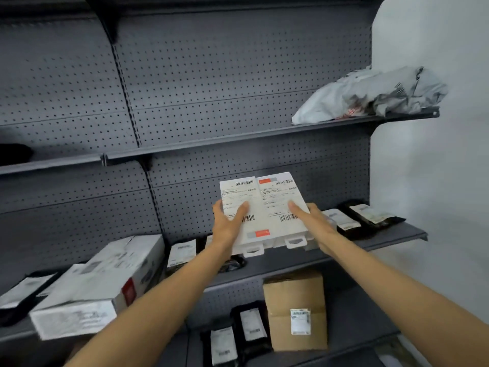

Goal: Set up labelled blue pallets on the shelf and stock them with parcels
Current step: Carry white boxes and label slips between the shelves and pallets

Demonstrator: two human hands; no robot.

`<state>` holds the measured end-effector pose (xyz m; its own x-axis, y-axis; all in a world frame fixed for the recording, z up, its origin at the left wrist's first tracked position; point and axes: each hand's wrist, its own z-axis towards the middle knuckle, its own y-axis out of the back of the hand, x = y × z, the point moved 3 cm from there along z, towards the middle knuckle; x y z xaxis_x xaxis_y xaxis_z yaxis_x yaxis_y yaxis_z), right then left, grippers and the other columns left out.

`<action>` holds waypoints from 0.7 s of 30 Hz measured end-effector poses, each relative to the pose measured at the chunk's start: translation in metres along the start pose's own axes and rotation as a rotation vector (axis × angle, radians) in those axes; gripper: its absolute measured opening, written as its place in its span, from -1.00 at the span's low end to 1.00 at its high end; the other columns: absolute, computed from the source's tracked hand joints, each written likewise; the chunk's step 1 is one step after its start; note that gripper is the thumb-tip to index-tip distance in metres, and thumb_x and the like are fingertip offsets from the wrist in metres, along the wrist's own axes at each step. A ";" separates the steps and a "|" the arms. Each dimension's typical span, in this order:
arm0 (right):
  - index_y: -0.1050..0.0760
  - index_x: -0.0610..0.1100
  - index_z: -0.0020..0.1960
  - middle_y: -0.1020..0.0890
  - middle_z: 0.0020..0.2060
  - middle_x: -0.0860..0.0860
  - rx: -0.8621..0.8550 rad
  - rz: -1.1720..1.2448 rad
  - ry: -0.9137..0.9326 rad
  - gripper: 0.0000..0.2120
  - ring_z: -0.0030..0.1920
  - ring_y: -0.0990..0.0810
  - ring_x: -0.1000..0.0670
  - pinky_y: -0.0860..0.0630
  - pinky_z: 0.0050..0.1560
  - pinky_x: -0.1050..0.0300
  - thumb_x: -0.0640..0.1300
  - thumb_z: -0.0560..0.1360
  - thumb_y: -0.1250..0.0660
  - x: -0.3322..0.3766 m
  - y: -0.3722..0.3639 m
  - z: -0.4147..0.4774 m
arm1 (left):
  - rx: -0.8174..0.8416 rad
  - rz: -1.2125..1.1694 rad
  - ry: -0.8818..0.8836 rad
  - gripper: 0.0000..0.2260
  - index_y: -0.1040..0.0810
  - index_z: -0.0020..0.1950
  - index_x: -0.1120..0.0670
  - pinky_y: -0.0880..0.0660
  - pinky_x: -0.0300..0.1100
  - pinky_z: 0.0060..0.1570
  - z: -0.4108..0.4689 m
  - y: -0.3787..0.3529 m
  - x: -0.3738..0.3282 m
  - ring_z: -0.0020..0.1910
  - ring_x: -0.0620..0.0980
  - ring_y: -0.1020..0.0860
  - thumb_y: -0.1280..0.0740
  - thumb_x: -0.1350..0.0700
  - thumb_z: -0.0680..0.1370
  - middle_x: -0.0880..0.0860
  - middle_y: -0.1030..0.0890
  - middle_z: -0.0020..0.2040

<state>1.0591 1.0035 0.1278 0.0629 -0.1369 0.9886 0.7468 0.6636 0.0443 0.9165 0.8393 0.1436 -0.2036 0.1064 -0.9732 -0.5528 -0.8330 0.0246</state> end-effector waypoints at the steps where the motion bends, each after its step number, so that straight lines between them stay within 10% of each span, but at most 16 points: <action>1: -0.36 -0.16 0.25 -0.60 0.13 -0.03 0.016 0.020 -0.001 -0.55 0.03 -0.58 0.03 -0.52 -0.11 0.28 0.12 0.53 -0.33 -0.002 -0.015 0.000 | -0.018 0.005 0.010 -0.32 -0.17 0.47 -0.03 -0.54 0.10 0.19 -0.001 0.015 0.003 0.11 0.02 -0.63 -0.44 -0.13 0.48 -0.01 -0.59 0.23; 21: -0.39 -0.13 0.21 -0.62 0.07 -0.03 0.481 0.026 -0.046 -0.55 -0.05 -0.60 0.02 -0.48 -0.19 0.15 0.10 0.48 -0.42 -0.035 -0.340 0.024 | -0.658 0.342 0.213 -0.73 -0.23 0.20 -0.03 -0.60 0.08 -0.02 -0.045 0.357 0.045 -0.05 0.13 -0.63 -0.28 0.01 0.60 0.16 -0.63 0.06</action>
<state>0.7872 0.8008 0.0820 0.0397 -0.0902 0.9951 0.3540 0.9326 0.0704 0.7463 0.5228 0.0981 -0.0798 -0.2665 -0.9605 0.1208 -0.9591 0.2561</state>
